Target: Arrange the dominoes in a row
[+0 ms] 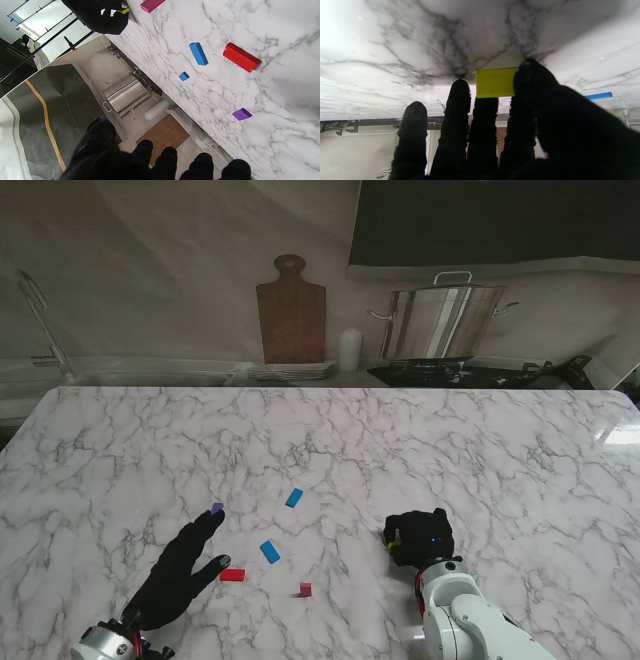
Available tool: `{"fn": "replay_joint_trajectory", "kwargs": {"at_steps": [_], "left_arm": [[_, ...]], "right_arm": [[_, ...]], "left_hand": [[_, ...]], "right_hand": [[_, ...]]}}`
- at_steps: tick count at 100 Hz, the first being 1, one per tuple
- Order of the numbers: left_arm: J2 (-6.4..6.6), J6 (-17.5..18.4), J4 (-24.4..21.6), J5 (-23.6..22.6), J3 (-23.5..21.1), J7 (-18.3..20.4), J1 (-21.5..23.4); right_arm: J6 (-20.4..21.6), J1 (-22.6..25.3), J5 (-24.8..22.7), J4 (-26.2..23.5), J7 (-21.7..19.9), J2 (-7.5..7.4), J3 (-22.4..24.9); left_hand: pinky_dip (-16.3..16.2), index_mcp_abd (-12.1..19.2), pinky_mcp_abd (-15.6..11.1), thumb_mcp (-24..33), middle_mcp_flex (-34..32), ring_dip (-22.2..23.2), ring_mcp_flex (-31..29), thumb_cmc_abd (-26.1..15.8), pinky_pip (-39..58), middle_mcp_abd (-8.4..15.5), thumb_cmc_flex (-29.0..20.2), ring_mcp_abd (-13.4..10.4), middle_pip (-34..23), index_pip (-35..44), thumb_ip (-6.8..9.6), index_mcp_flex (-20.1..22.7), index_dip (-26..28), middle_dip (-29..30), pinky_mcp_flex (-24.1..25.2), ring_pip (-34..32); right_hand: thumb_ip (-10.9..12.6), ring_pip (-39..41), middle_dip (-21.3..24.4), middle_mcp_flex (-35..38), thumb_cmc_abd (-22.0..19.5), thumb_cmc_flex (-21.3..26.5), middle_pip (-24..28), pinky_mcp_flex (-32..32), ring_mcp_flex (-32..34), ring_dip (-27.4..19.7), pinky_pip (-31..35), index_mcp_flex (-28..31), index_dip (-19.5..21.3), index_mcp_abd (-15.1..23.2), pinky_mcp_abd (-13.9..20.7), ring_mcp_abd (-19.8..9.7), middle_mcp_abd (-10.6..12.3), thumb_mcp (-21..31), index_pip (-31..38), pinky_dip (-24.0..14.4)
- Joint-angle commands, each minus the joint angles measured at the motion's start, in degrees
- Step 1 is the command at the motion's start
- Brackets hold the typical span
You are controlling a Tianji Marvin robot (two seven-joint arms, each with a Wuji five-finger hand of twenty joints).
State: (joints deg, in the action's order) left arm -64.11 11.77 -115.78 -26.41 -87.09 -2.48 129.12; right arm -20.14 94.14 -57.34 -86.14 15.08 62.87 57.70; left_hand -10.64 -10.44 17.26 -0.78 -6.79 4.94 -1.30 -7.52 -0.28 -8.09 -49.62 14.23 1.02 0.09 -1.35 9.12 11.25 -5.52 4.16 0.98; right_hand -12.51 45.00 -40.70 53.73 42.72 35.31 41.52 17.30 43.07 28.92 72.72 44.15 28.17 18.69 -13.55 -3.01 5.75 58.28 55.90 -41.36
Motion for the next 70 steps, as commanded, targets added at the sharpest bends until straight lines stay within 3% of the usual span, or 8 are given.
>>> {"fn": "replay_joint_trajectory", "kwargs": {"at_steps": [1,12,25,40,50,57,70], "left_arm": [[-0.03,-0.1,-0.1,0.0,0.2,0.9,0.2],[-0.03,-0.1,-0.1,0.0,0.2,0.9,0.2],[-0.03,-0.1,-0.1,0.0,0.3,0.9,0.2],[-0.02,-0.1,-0.1,0.0,0.3,0.9,0.2],[-0.01,-0.1,-0.1,-0.1,0.3,1.0,0.3],[0.00,-0.1,-0.2,-0.1,0.3,1.0,0.3],[0.01,-0.1,-0.2,-0.1,0.3,1.1,0.3]], "right_arm": [[-0.1,1.1,0.7,-0.6,0.4,0.34,0.5],[0.1,1.9,2.6,-2.4,0.6,0.80,1.5],[0.2,2.3,3.5,-3.7,0.4,0.99,2.2],[0.5,2.2,3.5,-3.9,0.6,1.03,2.2],[0.7,2.2,3.6,-3.8,0.7,1.05,2.2],[1.2,2.3,4.0,-3.9,0.7,1.08,2.4],[1.9,2.7,5.0,-4.4,0.9,1.24,2.8]], "left_hand": [[-0.8,-0.4,-1.1,-0.5,1.7,-0.5,1.2,-0.8,0.2,1.2,-0.9,-1.5,0.4,-1.2,1.29,-1.4,-0.7,0.4,-0.1,0.3],[-0.8,-0.9,-1.1,-0.5,1.7,-0.5,1.2,-0.8,0.2,1.2,-0.9,-1.5,0.4,-1.1,1.29,-1.4,-0.6,0.4,-0.1,0.3],[-0.8,-1.2,-1.2,-0.5,1.7,-0.5,1.2,-0.8,0.2,1.2,-0.9,-1.5,0.4,-1.2,1.29,-1.5,-0.6,0.4,-0.1,0.3],[-0.7,-1.4,-1.2,-0.5,1.7,-0.6,1.3,-0.9,0.2,1.1,-0.9,-1.5,0.4,-1.2,1.29,-1.4,-0.6,0.5,-0.1,0.3],[-0.7,-1.5,-1.2,-0.6,1.7,-0.7,1.3,-0.8,0.2,1.1,-0.8,-1.4,0.5,-1.2,1.28,-1.5,-0.6,0.6,-0.1,0.4],[-0.7,-1.6,-1.2,-0.5,1.8,-0.7,1.3,-0.8,0.1,1.0,-0.9,-1.4,0.5,-1.2,1.30,-1.4,-0.6,0.6,-0.1,0.4],[-0.7,-1.8,-1.2,-0.5,1.8,-0.8,1.3,-0.8,0.1,1.0,-0.9,-1.5,0.5,-1.2,1.29,-1.4,-0.6,0.7,-0.1,0.4]], "right_hand": [[-0.3,-0.9,-0.4,-0.5,-2.1,-0.7,1.9,-0.8,0.5,-0.4,0.4,3.7,0.7,2.3,-0.4,1.7,-0.3,0.0,3.7,-0.8],[-0.4,-0.7,-1.1,-4.2,-1.5,-0.8,2.7,-2.4,-2.7,-0.1,0.8,4.8,-0.1,3.1,0.5,2.0,-1.1,-0.6,3.4,-1.2],[-0.3,8.6,-6.7,-11.6,-0.8,-1.8,11.1,-4.5,-10.2,4.9,6.8,5.7,-0.5,6.0,4.1,2.1,-0.7,-1.1,2.3,-5.8],[0.0,18.2,-13.9,-10.0,-1.6,-1.9,20.2,-4.1,-9.5,9.5,9.0,4.8,0.8,8.2,4.6,1.9,1.7,-1.2,2.0,-7.7],[0.1,21.0,-15.7,-6.1,-2.1,-1.6,23.0,-3.4,-6.4,10.6,9.0,4.1,1.3,8.2,3.9,1.6,3.0,-1.1,2.5,-7.6],[0.1,20.3,-14.0,-2.6,-2.6,-1.4,20.6,-2.6,-3.7,9.9,8.5,3.6,1.4,8.5,2.9,1.4,3.6,-1.1,2.8,-7.3],[0.2,12.5,-6.5,3.8,-3.4,-1.2,8.3,-1.7,-0.1,5.6,6.4,2.7,2.4,9.2,1.4,1.1,4.5,-1.3,2.8,-5.8]]}}
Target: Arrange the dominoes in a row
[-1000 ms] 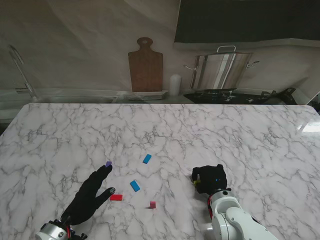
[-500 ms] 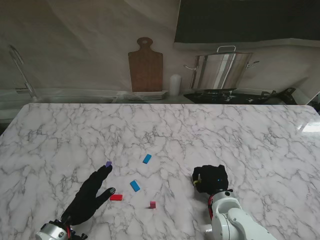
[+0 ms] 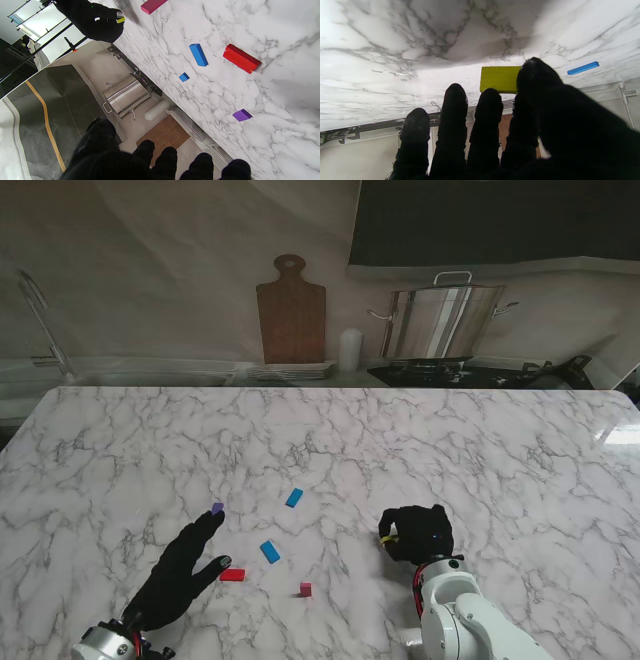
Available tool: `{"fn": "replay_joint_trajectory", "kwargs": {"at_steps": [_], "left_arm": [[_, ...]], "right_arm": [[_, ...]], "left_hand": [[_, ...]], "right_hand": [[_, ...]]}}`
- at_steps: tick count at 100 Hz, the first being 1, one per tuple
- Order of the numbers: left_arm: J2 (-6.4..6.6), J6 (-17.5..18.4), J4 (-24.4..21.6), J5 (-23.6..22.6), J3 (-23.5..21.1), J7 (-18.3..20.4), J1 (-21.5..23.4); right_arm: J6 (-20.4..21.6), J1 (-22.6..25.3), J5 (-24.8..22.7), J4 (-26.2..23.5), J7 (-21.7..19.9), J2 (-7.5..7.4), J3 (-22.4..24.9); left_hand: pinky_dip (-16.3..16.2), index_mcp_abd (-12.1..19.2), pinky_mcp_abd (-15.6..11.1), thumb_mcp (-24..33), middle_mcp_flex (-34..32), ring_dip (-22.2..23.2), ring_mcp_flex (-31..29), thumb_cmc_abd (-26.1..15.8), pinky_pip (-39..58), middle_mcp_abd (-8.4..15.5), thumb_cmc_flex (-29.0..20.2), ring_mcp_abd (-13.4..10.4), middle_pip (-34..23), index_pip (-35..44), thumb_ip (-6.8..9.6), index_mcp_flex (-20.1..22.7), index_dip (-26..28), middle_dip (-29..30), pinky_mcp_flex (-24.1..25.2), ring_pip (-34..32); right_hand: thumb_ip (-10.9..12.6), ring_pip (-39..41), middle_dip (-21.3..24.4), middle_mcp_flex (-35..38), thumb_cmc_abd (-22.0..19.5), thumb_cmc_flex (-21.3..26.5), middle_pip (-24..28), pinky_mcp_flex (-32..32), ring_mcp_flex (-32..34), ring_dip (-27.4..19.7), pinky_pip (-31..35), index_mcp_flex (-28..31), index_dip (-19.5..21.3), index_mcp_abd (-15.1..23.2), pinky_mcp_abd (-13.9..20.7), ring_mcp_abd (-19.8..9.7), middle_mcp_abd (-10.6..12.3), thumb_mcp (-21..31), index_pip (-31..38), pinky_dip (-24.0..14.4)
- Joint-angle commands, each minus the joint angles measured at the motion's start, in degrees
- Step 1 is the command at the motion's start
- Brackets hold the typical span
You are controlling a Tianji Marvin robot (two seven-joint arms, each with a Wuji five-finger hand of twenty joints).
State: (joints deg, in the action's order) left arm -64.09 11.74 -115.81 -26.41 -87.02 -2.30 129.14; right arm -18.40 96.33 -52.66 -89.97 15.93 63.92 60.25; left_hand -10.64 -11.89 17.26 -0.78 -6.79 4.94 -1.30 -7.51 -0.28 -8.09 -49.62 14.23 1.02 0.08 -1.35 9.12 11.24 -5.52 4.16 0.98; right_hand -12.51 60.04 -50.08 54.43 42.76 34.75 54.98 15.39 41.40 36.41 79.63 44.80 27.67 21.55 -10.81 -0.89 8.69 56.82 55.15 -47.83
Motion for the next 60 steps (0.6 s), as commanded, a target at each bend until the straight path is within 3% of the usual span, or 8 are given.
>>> {"fn": "replay_joint_trajectory", "kwargs": {"at_steps": [1,14,28,49,60], "left_arm": [[-0.01,-0.1,-0.2,-0.1,0.2,0.9,0.3],[0.00,-0.2,-0.2,-0.1,0.2,0.9,0.3],[0.00,-0.2,-0.2,-0.1,0.2,1.0,0.3],[-0.02,-0.2,-0.2,0.0,0.2,0.9,0.3],[-0.02,-0.2,-0.2,0.0,0.2,0.9,0.3]], "right_arm": [[0.2,0.6,0.4,-0.6,0.0,0.20,0.3],[0.6,1.2,1.5,-2.0,-0.7,0.28,0.8],[0.8,1.6,2.9,-3.4,-1.8,0.37,1.0],[0.9,1.9,7.2,-4.9,-3.5,0.76,1.1],[1.0,2.1,9.9,-5.5,-4.2,1.05,1.3]], "left_hand": [[-0.7,-0.3,-1.2,-0.5,1.8,-0.8,1.3,-0.9,0.1,1.0,-0.9,-1.5,0.5,-1.2,1.29,-1.4,-0.6,0.7,-0.1,0.4],[-0.7,-0.9,-1.2,-0.5,1.8,-0.9,1.3,-0.8,0.1,1.0,-0.9,-1.5,0.5,-1.1,1.29,-1.4,-0.5,0.7,-0.1,0.4],[-0.7,-1.4,-1.2,-0.5,1.8,-0.9,1.3,-0.8,0.1,1.0,-0.9,-1.6,0.5,-1.1,1.28,-1.4,-0.4,0.8,-0.1,0.4],[-0.6,-1.7,-1.2,-0.5,1.8,-0.9,1.3,-0.8,0.1,1.0,-0.9,-1.6,0.5,-1.1,1.29,-1.4,-0.4,0.8,-0.1,0.4],[-0.6,-1.9,-1.2,-0.5,1.8,-0.9,1.3,-0.8,0.1,1.0,-1.0,-1.6,0.5,-1.1,1.29,-1.4,-0.4,0.8,-0.1,0.4]], "right_hand": [[0.2,-3.2,2.9,3.8,-3.6,-0.6,-6.6,0.3,1.8,-2.2,-0.6,2.1,3.2,6.3,-1.4,-1.0,1.4,0.2,3.4,0.8],[0.5,-10.4,11.2,11.5,-4.5,-0.1,-18.3,1.1,4.8,-5.6,-1.9,0.9,5.4,5.1,-2.2,-1.1,0.6,0.5,3.7,1.9],[0.8,-16.3,18.8,16.7,-4.6,-0.1,-25.7,3.6,8.4,-8.2,-2.9,0.3,6.7,1.6,-2.9,-1.7,-0.5,2.3,4.6,3.1],[0.8,-23.1,26.4,20.2,-5.5,-0.6,-28.6,6.7,13.5,-10.9,-2.2,-0.8,8.0,-2.5,-3.1,-2.2,-2.6,4.6,6.2,4.3],[1.0,-22.9,25.7,18.9,-6.0,-0.2,-26.9,5.7,12.9,-10.2,-1.2,-1.2,8.0,-3.7,-3.2,-1.1,-3.0,4.3,6.6,3.9]]}}
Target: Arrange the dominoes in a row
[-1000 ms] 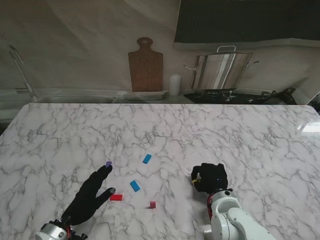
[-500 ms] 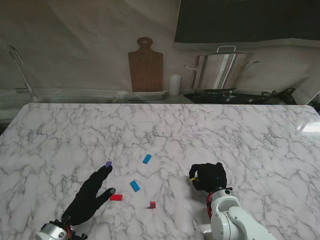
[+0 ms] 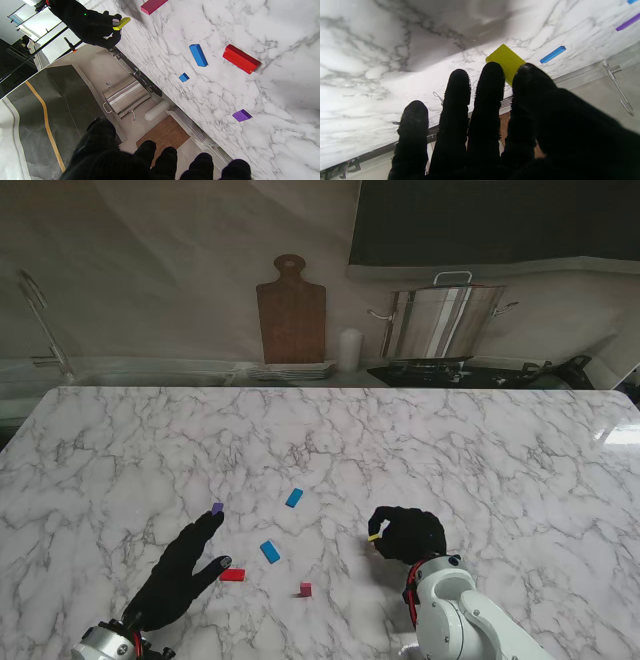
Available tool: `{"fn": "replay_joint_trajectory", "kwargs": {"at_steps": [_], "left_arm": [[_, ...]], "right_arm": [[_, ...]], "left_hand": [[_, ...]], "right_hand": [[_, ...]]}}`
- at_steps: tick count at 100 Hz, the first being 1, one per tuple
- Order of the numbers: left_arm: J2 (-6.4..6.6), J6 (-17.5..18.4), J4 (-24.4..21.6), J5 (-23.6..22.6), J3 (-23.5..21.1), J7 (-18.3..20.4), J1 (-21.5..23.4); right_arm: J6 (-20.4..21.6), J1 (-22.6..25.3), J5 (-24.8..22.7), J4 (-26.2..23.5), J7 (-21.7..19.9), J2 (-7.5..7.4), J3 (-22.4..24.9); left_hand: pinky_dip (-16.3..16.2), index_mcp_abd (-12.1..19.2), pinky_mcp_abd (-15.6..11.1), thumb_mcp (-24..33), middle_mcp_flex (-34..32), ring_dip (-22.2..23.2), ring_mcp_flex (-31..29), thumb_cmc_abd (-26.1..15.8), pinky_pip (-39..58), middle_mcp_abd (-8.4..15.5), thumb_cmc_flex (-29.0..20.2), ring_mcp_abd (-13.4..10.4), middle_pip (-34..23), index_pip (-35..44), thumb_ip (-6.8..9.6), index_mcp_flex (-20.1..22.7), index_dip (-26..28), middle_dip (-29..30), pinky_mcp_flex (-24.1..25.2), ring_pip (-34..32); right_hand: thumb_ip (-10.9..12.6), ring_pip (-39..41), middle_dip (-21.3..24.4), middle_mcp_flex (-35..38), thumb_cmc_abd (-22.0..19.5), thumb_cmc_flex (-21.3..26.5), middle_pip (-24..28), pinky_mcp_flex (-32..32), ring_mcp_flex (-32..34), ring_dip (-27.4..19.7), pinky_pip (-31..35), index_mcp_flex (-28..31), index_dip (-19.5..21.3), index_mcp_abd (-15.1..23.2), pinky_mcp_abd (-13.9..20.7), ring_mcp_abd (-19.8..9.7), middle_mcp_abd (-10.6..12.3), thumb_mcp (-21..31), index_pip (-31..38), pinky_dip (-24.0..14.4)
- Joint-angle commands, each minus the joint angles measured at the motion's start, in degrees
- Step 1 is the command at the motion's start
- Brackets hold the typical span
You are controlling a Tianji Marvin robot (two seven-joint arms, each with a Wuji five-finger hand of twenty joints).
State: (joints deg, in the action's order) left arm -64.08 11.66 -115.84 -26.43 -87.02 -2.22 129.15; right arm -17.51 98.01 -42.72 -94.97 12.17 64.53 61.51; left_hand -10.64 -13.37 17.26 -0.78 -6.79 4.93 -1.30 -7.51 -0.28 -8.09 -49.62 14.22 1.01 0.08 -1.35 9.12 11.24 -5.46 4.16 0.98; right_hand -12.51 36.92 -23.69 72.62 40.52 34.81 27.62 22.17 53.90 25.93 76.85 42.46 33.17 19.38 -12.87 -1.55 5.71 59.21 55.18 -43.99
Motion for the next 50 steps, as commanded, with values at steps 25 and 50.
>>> {"fn": "replay_joint_trajectory", "kwargs": {"at_steps": [25,50], "left_arm": [[-0.02,-0.1,-0.2,0.0,0.2,0.8,0.3],[-0.05,-0.2,-0.3,0.1,0.1,0.8,0.3]], "right_arm": [[0.5,0.8,1.6,-1.5,-0.8,0.60,0.2],[1.2,0.6,4.8,-1.6,0.0,1.20,-0.3]], "left_hand": [[-0.6,-0.8,-1.2,-0.5,1.8,-0.9,1.3,-0.8,0.2,0.9,-1.0,-1.6,0.5,-1.0,1.29,-1.4,-0.2,0.7,-0.1,0.4],[-0.6,-1.0,-1.2,-0.5,1.8,-0.9,1.3,-0.8,0.2,0.7,-0.9,-1.6,0.4,-1.1,1.29,-1.4,-0.2,0.6,-0.1,0.4]], "right_hand": [[1.5,8.9,-9.4,-8.6,-3.0,0.2,6.4,-3.4,-6.7,3.2,2.6,0.7,0.6,0.6,0.0,0.1,-0.1,2.1,8.2,-1.6],[0.6,-1.4,0.1,0.6,-3.2,1.1,0.1,1.2,2.1,-1.6,1.4,1.4,0.0,-1.3,-1.6,-0.7,-1.5,2.6,8.9,0.8]]}}
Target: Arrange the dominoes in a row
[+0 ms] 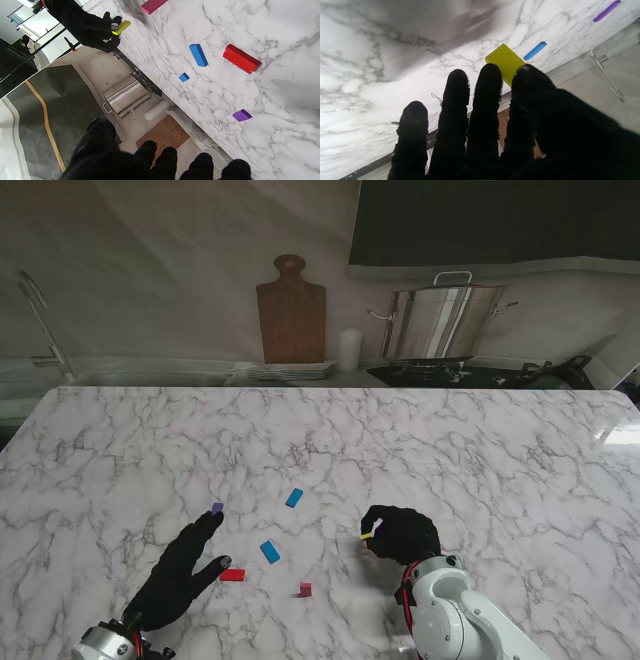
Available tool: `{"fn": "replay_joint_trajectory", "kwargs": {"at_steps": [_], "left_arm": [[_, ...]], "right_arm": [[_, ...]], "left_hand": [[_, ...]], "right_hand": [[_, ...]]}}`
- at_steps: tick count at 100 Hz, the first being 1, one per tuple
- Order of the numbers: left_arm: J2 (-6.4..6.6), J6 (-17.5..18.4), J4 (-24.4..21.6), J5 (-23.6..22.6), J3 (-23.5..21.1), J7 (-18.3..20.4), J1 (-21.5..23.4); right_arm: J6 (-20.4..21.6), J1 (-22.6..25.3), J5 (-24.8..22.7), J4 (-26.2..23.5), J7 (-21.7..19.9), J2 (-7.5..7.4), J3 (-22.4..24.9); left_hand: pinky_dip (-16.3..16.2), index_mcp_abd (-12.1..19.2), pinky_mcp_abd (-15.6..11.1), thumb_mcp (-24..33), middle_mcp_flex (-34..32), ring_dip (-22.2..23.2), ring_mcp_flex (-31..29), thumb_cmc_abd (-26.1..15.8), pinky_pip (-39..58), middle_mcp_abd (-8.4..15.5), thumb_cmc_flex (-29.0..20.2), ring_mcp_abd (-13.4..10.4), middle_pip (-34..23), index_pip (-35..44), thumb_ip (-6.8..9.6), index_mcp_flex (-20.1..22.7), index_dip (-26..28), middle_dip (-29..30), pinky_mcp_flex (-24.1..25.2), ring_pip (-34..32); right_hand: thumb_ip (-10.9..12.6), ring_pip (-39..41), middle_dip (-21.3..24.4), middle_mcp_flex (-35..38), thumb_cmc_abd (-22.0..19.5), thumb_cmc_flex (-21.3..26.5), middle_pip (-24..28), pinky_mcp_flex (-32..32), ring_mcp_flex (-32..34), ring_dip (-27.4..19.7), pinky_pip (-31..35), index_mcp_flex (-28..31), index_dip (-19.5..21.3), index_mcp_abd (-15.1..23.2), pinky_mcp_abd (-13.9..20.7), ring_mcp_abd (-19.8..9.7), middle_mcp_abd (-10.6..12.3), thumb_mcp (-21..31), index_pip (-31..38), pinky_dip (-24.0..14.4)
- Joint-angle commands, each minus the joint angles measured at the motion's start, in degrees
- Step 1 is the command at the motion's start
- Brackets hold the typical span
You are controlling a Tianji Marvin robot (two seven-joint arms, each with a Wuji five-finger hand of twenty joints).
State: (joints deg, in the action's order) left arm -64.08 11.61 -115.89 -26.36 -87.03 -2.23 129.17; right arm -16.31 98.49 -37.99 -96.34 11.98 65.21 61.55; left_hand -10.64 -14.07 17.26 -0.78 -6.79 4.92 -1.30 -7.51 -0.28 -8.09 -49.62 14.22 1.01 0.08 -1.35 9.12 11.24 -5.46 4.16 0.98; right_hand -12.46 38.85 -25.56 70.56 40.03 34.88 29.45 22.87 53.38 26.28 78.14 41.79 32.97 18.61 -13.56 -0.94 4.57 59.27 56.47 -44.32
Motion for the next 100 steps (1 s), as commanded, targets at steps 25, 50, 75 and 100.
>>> {"fn": "replay_joint_trajectory", "kwargs": {"at_steps": [25,50,75,100], "left_arm": [[-0.05,-0.1,-0.3,0.1,0.1,0.8,0.3],[-0.05,-0.1,-0.2,0.0,0.1,0.8,0.3],[-0.06,0.2,-0.1,-0.1,0.1,0.7,0.4],[-0.04,0.3,-0.1,-0.1,0.2,0.7,0.4]], "right_arm": [[0.6,-0.3,3.0,0.0,2.1,1.38,-2.0],[-1.2,-1.6,6.2,1.3,6.4,3.16,-6.0],[-1.9,-3.0,8.4,4.2,10.9,5.07,-10.6],[-3.0,-4.1,9.6,7.0,13.6,6.47,-13.5]], "left_hand": [[-0.7,-0.4,-1.3,-0.5,1.7,-0.9,1.3,-0.8,0.2,0.7,-1.0,-1.6,0.4,-1.2,1.30,-1.4,-0.3,0.6,-0.1,0.4],[-0.7,-0.3,-1.3,-0.6,1.8,-0.9,1.3,-0.8,0.2,0.6,-0.9,-1.6,0.4,-1.1,1.28,-1.4,-0.2,0.5,-0.1,0.4],[-0.7,-0.4,-1.3,-0.5,1.7,-0.9,1.3,-0.8,0.2,0.7,-1.0,-1.6,0.4,-1.1,1.29,-1.4,-0.3,0.5,-0.1,0.4],[-0.7,-0.4,-1.2,-0.5,1.8,-0.9,1.3,-0.8,0.2,0.7,-0.9,-1.6,0.5,-1.2,1.30,-1.4,-0.3,0.5,-0.1,0.4]], "right_hand": [[-0.3,2.2,-6.8,-4.8,0.1,-0.5,4.8,-4.6,-4.9,1.8,0.8,4.7,-6.4,2.0,0.0,0.1,0.8,-0.6,5.9,-0.6],[-1.4,5.9,-10.3,-9.4,4.2,-1.1,9.5,-6.0,-8.8,2.5,0.8,9.8,-11.4,2.1,0.6,0.1,1.0,-1.1,4.4,-1.4],[-1.6,7.1,-11.1,-11.2,4.6,-1.4,11.3,-6.2,-9.6,2.8,1.0,10.8,-13.2,2.6,0.9,0.2,1.1,-1.3,4.1,-1.6],[-1.5,7.7,-11.3,-12.0,4.4,-1.3,12.3,-6.5,-10.3,2.9,1.3,10.3,-12.9,2.3,0.9,0.3,1.0,-1.2,4.4,-1.8]]}}
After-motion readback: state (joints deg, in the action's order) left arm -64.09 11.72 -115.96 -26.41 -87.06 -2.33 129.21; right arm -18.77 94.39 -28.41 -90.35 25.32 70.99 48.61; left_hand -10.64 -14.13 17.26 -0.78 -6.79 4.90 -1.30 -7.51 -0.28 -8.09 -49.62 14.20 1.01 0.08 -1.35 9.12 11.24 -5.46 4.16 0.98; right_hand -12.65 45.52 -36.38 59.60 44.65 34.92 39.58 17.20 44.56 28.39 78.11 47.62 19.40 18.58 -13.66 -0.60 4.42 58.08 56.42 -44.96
